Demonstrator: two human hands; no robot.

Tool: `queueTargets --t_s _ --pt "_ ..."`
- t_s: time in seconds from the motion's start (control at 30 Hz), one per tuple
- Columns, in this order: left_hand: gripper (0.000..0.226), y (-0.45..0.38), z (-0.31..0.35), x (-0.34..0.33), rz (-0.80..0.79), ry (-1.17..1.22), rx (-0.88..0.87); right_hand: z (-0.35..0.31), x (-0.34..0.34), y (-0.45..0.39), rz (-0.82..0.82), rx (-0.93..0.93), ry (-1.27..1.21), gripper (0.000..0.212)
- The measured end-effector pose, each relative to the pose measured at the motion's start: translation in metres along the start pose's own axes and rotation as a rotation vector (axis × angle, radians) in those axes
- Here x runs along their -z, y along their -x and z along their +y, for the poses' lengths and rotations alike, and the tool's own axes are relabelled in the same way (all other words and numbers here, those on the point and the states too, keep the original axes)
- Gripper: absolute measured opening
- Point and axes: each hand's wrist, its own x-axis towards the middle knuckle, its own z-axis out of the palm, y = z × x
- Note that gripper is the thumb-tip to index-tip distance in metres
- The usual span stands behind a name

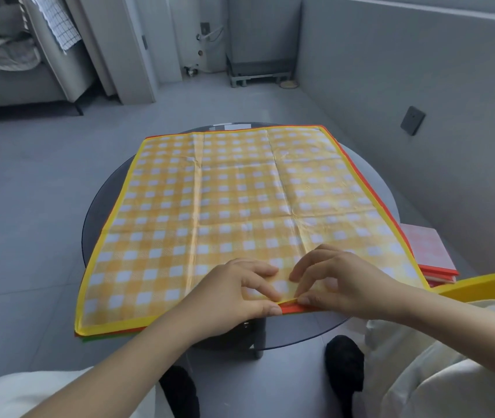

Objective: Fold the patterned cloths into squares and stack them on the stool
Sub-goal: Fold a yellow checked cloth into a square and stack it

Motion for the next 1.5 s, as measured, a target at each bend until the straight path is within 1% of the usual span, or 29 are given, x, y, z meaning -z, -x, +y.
queueTargets --t_s 0.07,0.2,0.3,0.37,0.5,0.57,0.63,0.73,0.8,0.9,1.03,1.13,1.23,1.27,1.33,1.5 --pt "0.018 0.000 0.003 0.007 -0.012 -0.007 0.032 -0.003 0.003 -0.002 0.032 -0.024 0.000 0.009" --pt "0.012 -0.001 0.012 0.030 0.016 -0.043 0.136 -0.014 0.016 -0.006 0.101 -0.097 0.034 0.006" --pt "0.021 -0.005 0.018 0.049 0.036 -0.137 0.143 -0.020 0.029 -0.012 0.146 -0.126 0.163 0.008" --pt "0.025 -0.008 0.024 0.060 0.015 -0.162 0.141 -0.024 0.042 -0.016 0.118 -0.147 0.218 0.008" --pt "0.024 -0.019 0.038 0.086 -0.112 -0.195 0.145 -0.036 0.068 -0.023 -0.031 -0.202 0.243 0.022" --pt "0.023 -0.028 0.045 0.097 -0.111 -0.285 0.138 -0.038 0.078 -0.032 -0.017 -0.216 0.285 0.018" --pt "0.022 -0.042 0.048 0.106 -0.004 -0.432 0.118 -0.037 0.084 -0.048 0.101 -0.210 0.383 0.010" --pt "0.026 -0.065 0.048 0.114 0.247 -0.628 0.108 -0.026 0.088 -0.082 0.323 -0.202 0.469 0.012" --pt "0.030 -0.083 0.040 0.114 0.367 -0.700 0.111 -0.014 0.087 -0.105 0.397 -0.205 0.480 0.012" --pt "0.032 -0.113 0.017 0.108 0.436 -0.691 0.119 0.008 0.078 -0.134 0.439 -0.205 0.452 0.013" --pt "0.022 -0.141 -0.019 0.093 0.455 -0.619 0.101 0.035 0.061 -0.161 0.437 -0.247 0.403 0.015" --pt "0.033 -0.149 -0.036 0.080 0.458 -0.598 0.145 0.051 0.048 -0.170 0.400 -0.265 0.386 0.013" --pt "0.039 -0.148 -0.039 0.062 0.421 -0.563 0.148 0.061 0.039 -0.176 0.421 -0.269 0.403 0.013" --pt "0.048 -0.146 -0.038 0.054 0.406 -0.542 0.141 0.063 0.037 -0.177 0.437 -0.267 0.415 0.014" --pt "0.074 -0.140 -0.033 0.041 0.386 -0.528 0.126 0.066 0.035 -0.181 0.455 -0.272 0.439 0.015" --pt "0.095 -0.130 -0.035 0.021 0.277 -0.536 0.174 0.070 0.030 -0.186 0.476 -0.294 0.476 0.018"
